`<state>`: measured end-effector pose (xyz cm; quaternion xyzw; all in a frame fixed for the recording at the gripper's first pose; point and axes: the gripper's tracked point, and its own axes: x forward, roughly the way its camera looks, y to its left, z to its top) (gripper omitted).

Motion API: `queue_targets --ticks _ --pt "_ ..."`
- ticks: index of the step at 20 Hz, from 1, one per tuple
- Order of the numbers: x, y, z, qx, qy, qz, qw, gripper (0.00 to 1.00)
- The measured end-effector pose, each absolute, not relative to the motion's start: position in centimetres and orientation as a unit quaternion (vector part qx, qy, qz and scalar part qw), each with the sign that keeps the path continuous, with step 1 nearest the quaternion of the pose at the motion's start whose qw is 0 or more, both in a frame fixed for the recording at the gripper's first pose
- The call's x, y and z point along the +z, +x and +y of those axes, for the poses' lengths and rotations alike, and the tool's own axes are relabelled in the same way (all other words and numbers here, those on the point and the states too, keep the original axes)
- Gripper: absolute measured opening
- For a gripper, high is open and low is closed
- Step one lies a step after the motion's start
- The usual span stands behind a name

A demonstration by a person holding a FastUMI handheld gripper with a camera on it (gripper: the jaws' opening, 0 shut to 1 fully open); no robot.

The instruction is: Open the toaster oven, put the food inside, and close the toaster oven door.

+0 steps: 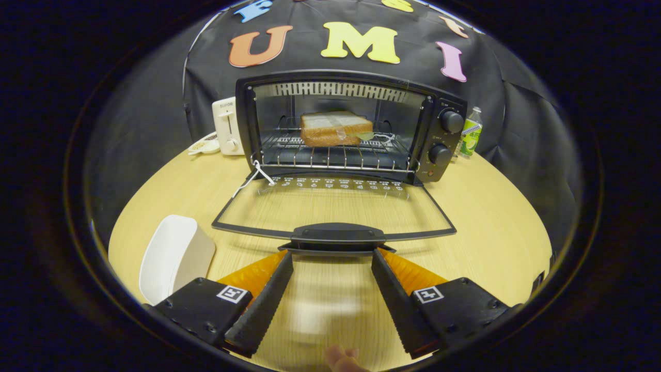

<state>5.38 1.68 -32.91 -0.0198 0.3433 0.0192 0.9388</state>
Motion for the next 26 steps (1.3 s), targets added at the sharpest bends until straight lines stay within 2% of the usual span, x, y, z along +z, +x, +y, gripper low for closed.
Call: queue_targets --ticks 9,18,26 --pt "-32.7 5.3 1.8 0.016 -0.012 0.365 0.931 1.00" --pt "-31.0 5.6 1.5 0.009 0.016 0.343 0.939 1.00" --pt "-27.3 5.7 1.2 0.010 0.024 0.265 0.964 1.00"
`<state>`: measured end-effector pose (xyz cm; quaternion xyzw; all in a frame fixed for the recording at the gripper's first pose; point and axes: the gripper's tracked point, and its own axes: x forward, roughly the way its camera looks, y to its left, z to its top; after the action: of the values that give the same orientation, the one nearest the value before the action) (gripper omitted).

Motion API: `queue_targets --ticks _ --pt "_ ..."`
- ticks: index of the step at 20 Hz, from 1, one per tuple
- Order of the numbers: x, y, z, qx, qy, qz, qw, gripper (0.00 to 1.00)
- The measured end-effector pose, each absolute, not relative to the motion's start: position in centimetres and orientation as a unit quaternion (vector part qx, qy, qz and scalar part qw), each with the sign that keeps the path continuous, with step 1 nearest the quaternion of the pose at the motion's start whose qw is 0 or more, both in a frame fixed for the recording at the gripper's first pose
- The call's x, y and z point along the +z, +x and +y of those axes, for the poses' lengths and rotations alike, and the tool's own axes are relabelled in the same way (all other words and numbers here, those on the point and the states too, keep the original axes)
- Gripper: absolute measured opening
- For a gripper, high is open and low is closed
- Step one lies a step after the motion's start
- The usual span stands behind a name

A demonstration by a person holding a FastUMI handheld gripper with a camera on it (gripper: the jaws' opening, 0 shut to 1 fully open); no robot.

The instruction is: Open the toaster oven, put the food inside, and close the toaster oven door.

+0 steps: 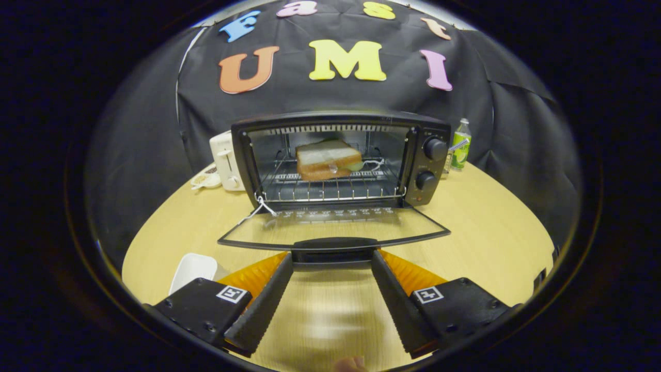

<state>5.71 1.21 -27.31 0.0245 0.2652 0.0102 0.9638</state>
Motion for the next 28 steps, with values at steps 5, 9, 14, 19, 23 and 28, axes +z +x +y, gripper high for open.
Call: queue_targets --ticks 5,9,14,19,23,28 --pt "-24.6 6.4 1.3 0.011 0.044 0.180 0.983 1.00" --pt "-22.4 6.9 1.3 0.011 0.037 0.129 0.991 1.00" --pt "-20.8 8.0 2.0 0.028 0.049 0.116 0.992 1.00" --pt "-18.3 7.2 1.6 0.031 0.041 0.093 0.994 1.00" --pt "-15.7 5.6 -0.3 0.012 0.025 0.076 0.997 1.00" --pt "-10.9 1.5 -1.9 0.019 0.045 0.066 0.997 1.00"
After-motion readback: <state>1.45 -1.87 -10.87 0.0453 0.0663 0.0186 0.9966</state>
